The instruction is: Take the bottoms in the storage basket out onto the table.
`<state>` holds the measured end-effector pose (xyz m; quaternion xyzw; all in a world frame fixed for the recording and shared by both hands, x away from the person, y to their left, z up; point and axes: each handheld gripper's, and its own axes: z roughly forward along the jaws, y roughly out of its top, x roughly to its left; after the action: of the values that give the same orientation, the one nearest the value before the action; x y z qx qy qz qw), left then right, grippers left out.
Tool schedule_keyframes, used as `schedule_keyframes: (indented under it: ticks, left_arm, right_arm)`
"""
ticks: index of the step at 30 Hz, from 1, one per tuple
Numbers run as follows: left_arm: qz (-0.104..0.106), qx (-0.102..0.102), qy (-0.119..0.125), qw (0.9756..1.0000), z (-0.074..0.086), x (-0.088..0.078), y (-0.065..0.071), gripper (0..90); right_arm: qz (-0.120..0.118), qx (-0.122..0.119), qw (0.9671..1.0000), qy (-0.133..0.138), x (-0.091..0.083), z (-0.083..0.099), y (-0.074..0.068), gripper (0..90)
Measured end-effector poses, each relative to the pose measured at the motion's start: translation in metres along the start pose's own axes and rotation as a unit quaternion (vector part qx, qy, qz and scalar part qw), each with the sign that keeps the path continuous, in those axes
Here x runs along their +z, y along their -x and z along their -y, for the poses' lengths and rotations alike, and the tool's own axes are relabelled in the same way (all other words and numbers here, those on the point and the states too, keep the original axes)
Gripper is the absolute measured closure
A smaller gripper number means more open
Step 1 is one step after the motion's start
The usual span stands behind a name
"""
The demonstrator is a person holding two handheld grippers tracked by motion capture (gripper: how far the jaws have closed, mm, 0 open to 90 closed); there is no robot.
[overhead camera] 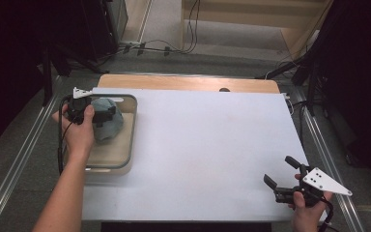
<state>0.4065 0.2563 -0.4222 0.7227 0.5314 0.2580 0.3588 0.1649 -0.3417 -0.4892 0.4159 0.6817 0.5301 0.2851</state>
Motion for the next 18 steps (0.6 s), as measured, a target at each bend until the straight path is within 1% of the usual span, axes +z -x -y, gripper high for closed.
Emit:
schedule_keyframes:
  ticks: [4,7,9,15,16,18]
  left_arm:
    - [-0.007,0.003,-0.008,0.9999,0.001,0.003,0.000,0.0]
    - [-0.008,-0.003,-0.022,0.9997,0.003,0.009,-0.001,0.0]
    - [-0.010,-0.004,-0.023,0.9997,0.004,0.011,-0.001,0.0]
    - [-0.023,0.002,-0.037,0.9990,0.005,0.014,0.004,0.0]
    - [-0.024,0.002,-0.040,0.9989,0.005,0.015,0.005,0.0]
    - [-0.022,-0.005,-0.044,0.9988,0.005,0.016,0.005,0.0]
  right_arm:
    - [-0.001,-0.002,1.0000,0.000,0.001,0.000,0.000,0.0]
    - [-0.001,-0.003,1.0000,-0.001,0.001,0.000,0.000,0.0]
    - [-0.001,-0.003,1.0000,-0.002,0.002,0.000,-0.001,0.0]
    - [-0.001,0.000,1.0000,-0.005,0.002,0.001,-0.001,0.0]
    - [-0.001,-0.001,1.0000,-0.006,0.003,0.001,-0.001,0.0]
    - [-0.001,-0.001,1.0000,-0.006,0.003,0.001,-0.001,0.0]
